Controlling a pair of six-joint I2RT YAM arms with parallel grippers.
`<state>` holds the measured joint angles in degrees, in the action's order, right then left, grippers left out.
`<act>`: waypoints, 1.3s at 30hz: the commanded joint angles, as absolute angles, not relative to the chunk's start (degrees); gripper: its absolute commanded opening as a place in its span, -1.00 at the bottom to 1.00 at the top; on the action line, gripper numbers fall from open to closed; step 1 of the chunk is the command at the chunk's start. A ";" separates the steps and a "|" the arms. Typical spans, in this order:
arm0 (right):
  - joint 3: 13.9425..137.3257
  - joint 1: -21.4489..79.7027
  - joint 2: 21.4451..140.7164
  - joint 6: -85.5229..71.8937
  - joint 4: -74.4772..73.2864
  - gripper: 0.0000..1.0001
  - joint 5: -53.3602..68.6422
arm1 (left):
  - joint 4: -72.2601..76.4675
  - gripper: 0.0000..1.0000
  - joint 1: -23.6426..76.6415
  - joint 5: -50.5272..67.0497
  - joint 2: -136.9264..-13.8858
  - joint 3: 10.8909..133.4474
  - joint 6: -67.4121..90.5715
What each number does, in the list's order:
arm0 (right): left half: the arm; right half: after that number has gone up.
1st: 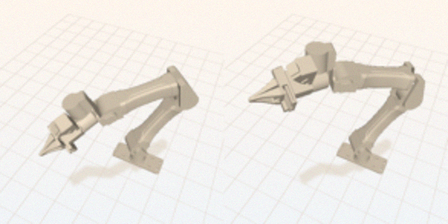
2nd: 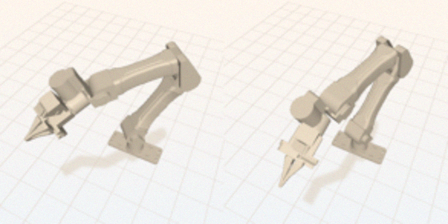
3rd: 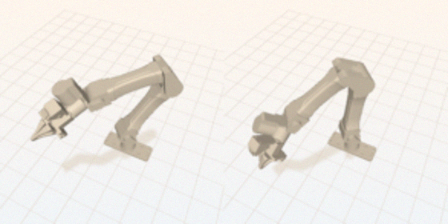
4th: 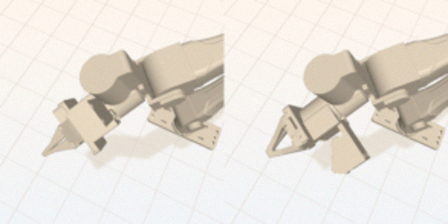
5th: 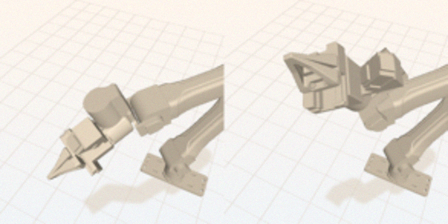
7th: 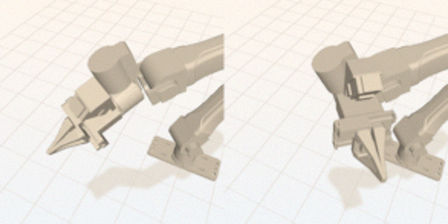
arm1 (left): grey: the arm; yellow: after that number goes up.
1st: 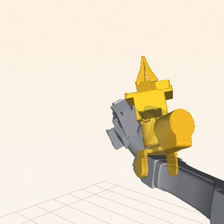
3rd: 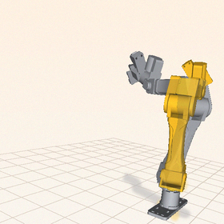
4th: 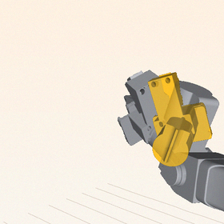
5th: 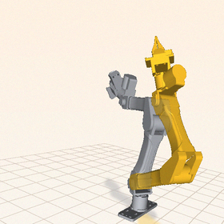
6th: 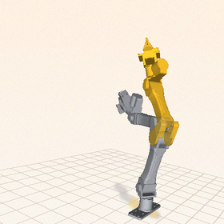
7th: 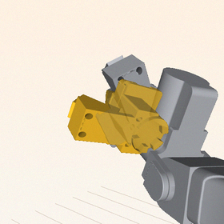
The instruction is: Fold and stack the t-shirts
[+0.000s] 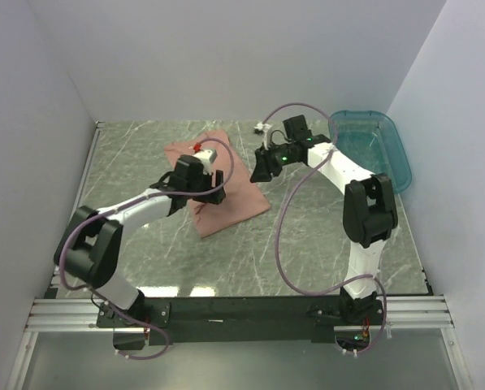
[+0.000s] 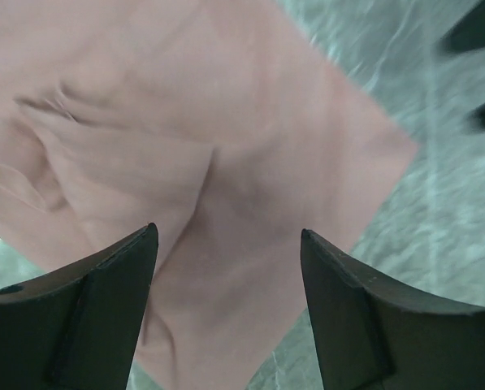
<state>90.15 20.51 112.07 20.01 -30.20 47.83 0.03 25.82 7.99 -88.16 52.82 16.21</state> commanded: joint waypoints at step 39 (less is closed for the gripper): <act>85.25 13.80 107.67 17.31 -28.48 -0.04 55.46 | -4.58 -0.99 28.66 -20.24 -97.13 60.65 16.69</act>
